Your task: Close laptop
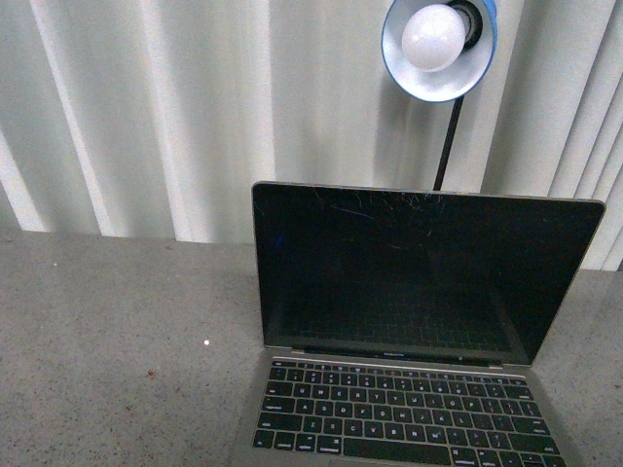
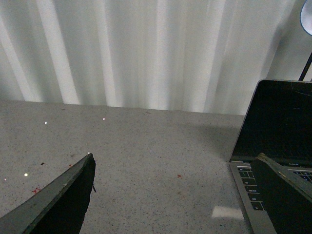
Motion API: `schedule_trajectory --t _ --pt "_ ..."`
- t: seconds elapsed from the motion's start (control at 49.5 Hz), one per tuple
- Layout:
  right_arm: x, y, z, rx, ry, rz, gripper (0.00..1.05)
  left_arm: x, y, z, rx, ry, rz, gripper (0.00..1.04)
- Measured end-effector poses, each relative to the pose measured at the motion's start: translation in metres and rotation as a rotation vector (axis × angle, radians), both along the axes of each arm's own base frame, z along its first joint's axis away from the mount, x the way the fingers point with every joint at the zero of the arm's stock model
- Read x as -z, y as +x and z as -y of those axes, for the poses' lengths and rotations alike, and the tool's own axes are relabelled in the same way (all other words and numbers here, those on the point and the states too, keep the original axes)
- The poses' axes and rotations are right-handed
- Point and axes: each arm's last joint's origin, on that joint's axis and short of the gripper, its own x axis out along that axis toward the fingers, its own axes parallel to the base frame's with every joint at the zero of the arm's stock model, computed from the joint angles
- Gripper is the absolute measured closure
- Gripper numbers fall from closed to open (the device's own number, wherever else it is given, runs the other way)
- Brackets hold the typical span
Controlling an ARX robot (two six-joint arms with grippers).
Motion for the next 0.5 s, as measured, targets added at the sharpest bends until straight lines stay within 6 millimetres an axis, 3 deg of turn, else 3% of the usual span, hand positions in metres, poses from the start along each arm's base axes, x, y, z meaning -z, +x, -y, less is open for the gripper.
schedule_trajectory --t 0.505 --pt "0.0000 0.0000 0.0000 0.000 0.000 0.000 0.07 0.0000 0.0000 0.0000 0.000 0.000 0.000 0.07"
